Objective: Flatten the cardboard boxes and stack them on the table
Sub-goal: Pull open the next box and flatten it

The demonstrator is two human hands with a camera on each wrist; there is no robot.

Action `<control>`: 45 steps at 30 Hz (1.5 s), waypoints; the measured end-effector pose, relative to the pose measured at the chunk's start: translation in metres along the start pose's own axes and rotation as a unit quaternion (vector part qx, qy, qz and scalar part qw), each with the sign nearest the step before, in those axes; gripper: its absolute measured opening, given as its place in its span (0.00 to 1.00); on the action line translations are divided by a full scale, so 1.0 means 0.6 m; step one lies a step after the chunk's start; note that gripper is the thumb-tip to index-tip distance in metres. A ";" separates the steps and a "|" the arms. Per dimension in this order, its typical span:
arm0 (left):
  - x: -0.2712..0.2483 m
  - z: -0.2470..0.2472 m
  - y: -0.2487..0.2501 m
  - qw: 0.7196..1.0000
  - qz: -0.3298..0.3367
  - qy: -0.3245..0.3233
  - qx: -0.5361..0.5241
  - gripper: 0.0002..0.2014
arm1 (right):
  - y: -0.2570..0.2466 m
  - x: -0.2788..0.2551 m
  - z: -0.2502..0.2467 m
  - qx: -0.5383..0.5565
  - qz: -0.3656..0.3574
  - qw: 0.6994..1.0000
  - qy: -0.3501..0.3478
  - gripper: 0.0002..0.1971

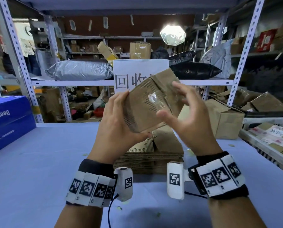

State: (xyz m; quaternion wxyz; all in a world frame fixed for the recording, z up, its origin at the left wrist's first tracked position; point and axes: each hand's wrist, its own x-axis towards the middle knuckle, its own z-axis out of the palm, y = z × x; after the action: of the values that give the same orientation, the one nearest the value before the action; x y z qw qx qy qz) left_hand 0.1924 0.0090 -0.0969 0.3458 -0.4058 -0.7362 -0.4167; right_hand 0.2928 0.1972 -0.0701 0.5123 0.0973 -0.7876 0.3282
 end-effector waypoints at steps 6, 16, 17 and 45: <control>-0.009 0.015 -0.005 0.999 0.010 -0.016 0.043 0.61 | 0.001 -0.005 0.019 -0.020 -0.020 0.999 0.046 0.16; -0.006 0.038 -0.021 0.997 -0.024 -0.018 0.074 0.59 | 0.012 -0.022 0.017 0.110 0.092 0.989 -0.026 0.17; -0.006 0.039 -0.024 0.997 -0.022 -0.019 0.073 0.59 | 0.013 -0.022 0.013 0.133 0.104 0.985 -0.031 0.16; -0.006 0.041 0.009 0.994 -0.001 -0.099 -0.039 0.58 | 0.047 -0.031 0.009 0.000 0.083 0.995 -0.061 0.16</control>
State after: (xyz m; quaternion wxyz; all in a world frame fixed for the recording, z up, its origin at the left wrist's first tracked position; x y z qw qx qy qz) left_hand 0.1946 0.0312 -0.1085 0.2550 -0.4577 -0.7505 -0.4029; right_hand 0.2833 0.2121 -0.0997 0.4341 0.0516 -0.8231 0.3626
